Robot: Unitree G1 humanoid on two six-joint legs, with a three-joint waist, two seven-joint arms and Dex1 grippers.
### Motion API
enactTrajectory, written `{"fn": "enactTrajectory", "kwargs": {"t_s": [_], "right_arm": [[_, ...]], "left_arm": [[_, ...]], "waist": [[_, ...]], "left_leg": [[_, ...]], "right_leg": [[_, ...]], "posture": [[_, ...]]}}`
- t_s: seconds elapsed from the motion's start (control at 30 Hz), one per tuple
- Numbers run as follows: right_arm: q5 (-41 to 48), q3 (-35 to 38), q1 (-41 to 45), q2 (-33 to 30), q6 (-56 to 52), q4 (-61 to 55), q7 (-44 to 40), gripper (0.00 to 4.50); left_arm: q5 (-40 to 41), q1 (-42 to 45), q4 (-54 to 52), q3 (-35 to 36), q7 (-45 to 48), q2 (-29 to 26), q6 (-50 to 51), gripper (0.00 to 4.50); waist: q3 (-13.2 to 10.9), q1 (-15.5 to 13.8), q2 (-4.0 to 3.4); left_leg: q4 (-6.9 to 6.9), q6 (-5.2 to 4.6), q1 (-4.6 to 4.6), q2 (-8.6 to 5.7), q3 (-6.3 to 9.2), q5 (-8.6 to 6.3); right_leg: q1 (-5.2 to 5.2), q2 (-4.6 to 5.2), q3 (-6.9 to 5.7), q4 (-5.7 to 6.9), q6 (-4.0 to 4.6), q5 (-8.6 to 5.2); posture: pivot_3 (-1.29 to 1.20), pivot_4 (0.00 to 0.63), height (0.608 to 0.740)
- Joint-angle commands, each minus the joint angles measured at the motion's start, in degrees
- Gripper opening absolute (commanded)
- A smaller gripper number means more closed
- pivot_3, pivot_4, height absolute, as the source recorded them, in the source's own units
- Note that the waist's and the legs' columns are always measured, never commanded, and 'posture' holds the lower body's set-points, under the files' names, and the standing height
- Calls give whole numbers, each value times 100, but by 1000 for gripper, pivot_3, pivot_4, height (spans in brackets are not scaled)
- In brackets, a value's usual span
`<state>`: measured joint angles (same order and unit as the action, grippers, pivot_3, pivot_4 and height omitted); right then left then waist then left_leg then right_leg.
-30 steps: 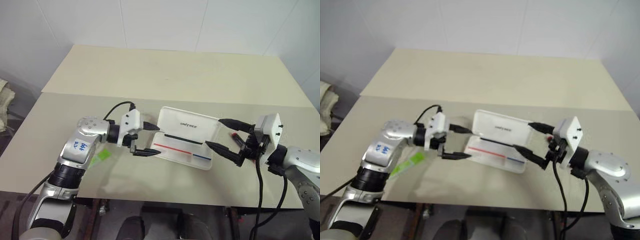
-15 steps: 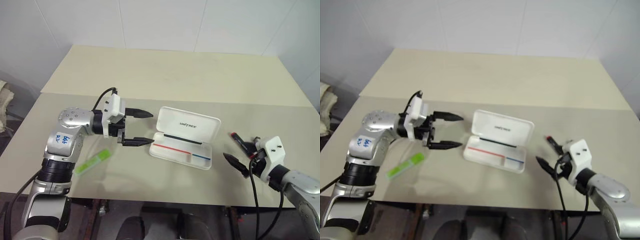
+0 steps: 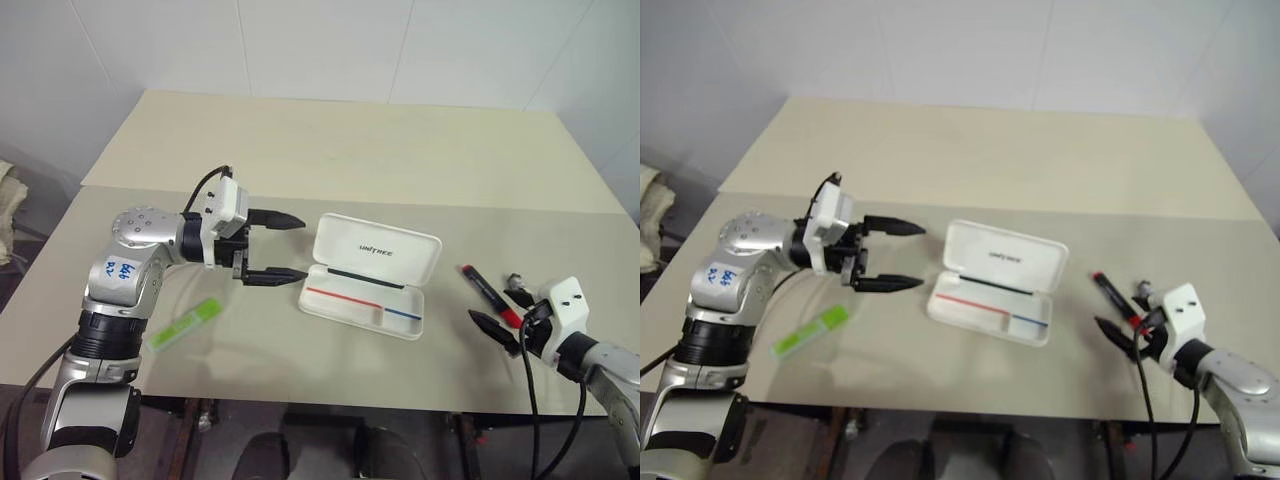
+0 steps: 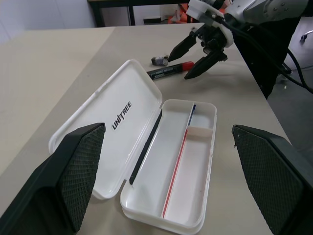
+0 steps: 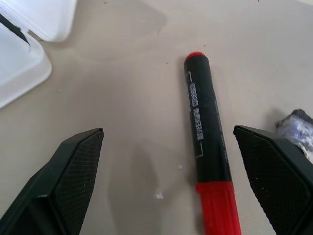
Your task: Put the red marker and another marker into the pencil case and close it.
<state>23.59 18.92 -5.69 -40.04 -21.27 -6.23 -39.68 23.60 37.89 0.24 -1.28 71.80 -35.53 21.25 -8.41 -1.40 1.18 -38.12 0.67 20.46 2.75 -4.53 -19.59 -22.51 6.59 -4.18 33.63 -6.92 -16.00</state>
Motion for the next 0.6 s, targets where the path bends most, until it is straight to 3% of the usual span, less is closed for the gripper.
{"fn": "enactTrajectory", "kwargs": {"t_s": [0.03, 0.27, 0.3, 0.37, 0.6], "right_arm": [[65, 150, 198, -63, 38, 282, -134, 4500], [80, 7, 673, 16, -15, 1029, -310, 4500], [99, -36, 734, 5, -40, 1158, -412, 4320], [117, -118, 817, -26, -67, 1299, -609, 3862], [114, -260, 881, -54, -118, 1165, -942, 1361]], "left_arm": [[171, 29, -279, 91, -66, -49, 65, 4448], [160, 126, -290, 67, -111, -37, 113, 4448], [161, 136, -301, 62, -120, -32, 121, 4485], [161, 156, -321, 56, -132, -30, 132, 4500], [159, 169, -342, 95, -146, -59, 142, 4500]], "waist": [[0, 2, 0], [-1, -1, -2], [-1, 0, -1], [-1, 2, -3], [-1, 9, -2]], "left_leg": [[0, 0, 0, 0, -1, 0], [-1, 2, -2, 2, -4, 1], [-1, 2, -2, 2, -2, 1], [0, 2, -2, 2, -4, 1], [1, 2, -4, 3, -5, 1]], "right_leg": [[0, 0, 0, 0, 0, 0], [0, 0, 1, 1, 0, 0], [0, -1, 0, 2, 0, 0], [0, 0, 0, 0, 0, 0], [0, -2, 0, 1, -1, 0]], "posture": [[0, 150, 740], [0, 150, 740], [0, 150, 740], [0, 150, 740], [0, 150, 740]]}}
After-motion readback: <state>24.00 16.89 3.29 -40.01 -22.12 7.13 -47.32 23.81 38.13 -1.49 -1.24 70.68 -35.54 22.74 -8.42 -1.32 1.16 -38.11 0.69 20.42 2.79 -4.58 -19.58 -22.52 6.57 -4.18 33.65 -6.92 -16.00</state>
